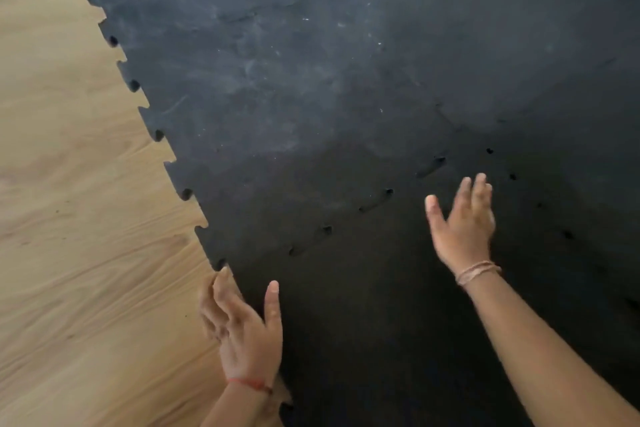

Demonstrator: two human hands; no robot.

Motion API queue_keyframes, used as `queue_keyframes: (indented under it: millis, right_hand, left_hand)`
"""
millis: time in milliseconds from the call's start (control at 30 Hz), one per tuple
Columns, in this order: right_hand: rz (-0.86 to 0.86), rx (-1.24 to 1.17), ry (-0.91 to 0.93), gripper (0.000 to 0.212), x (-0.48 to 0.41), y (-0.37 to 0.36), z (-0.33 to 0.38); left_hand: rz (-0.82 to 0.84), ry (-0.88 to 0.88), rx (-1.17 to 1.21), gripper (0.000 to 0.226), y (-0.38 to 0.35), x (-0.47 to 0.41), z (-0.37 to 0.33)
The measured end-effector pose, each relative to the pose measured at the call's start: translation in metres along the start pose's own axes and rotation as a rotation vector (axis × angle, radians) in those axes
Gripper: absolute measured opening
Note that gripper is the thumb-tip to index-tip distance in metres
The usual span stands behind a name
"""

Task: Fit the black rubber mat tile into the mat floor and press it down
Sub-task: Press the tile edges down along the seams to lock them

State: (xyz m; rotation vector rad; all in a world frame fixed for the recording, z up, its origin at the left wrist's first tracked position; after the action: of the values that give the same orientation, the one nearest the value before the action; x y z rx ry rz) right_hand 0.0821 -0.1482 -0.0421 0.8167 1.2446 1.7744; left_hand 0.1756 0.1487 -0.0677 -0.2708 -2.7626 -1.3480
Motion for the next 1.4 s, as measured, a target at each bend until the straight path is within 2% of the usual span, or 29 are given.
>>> queue_keyframes:
  millis: [100,133,200,267,367,500,600,700,800,900,1100,1233,1300,1400]
  right_hand:
    - [0.173,0.118,0.626,0.078,0.078,-0.042,0.058]
    - [0.191,0.168,0.764,0.078,0.091,-0.049,0.067]
    - [0.216,0.25,0.869,0.078,0.099,-0.051,0.074]
    - [0.252,0.313,0.867,0.08,0.095,-0.048,0.076]
    - [0.392,0.392,0.839,0.085,0.093,-0.048,0.079]
    - [0.555,0.351,0.835,0.094,0.072,-0.039,0.086]
    - [0.654,0.395,0.887,0.092,0.066,-0.032,0.084]
    - [0.577,0.442,0.833,0.088,0.065,-0.035,0.065]
    - [0.484,0.422,0.613,0.102,0.054,-0.031,0.044]
    - [0.472,0.405,0.564,0.11,0.047,-0.028,0.037]
    - [0.665,0.434,0.581,0.116,0.03,-0.02,0.044]
    - [0.802,0.275,0.622,0.101,0.011,-0.012,0.037]
    - [0.701,0.232,0.621,0.1,0.006,-0.009,0.026]
    - [0.558,0.309,0.479,0.121,-0.004,-0.004,0.004]
  left_hand:
    - [0.185,-0.505,-0.249,0.067,-0.003,0.012,-0.008]
    - [0.243,-0.601,-0.325,0.065,-0.005,0.012,-0.007]
    - [0.297,-0.672,-0.389,0.063,-0.007,0.009,-0.005]
    - [0.312,-0.66,-0.401,0.063,-0.007,0.006,-0.006]
    - [0.341,-0.651,-0.423,0.062,-0.01,0.005,-0.006]
    - [0.366,-0.658,-0.477,0.061,-0.004,0.004,-0.012]
    - [0.413,-0.673,-0.522,0.064,0.004,0.004,-0.017]
    - [0.438,-0.74,-0.557,0.068,0.004,-0.006,-0.021]
    - [0.468,-0.888,-0.626,0.069,-0.001,-0.018,-0.033]
    - [0.492,-0.992,-0.662,0.07,-0.01,-0.025,-0.046]
    - [0.481,-1.033,-0.671,0.073,-0.017,-0.024,-0.05]
    - [0.465,-1.018,-0.633,0.073,-0.024,-0.025,-0.053]
    - [0.449,-1.044,-0.61,0.072,-0.032,-0.028,-0.063]
    - [0.455,-1.119,-0.63,0.072,-0.046,-0.03,-0.091]
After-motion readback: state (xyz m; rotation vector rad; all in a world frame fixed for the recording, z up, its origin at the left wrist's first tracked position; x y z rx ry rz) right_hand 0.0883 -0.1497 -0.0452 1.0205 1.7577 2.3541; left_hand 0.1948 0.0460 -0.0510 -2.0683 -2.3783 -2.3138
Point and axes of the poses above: each hand's wrist, its own x-axis away from the middle knuckle, its own y-axis out of the back of the hand, z = x × y, the point moved 3 cm from there along -x, towards the middle knuckle, and after that the axes turned 2 degrees about -x, right-handed, at the moved point
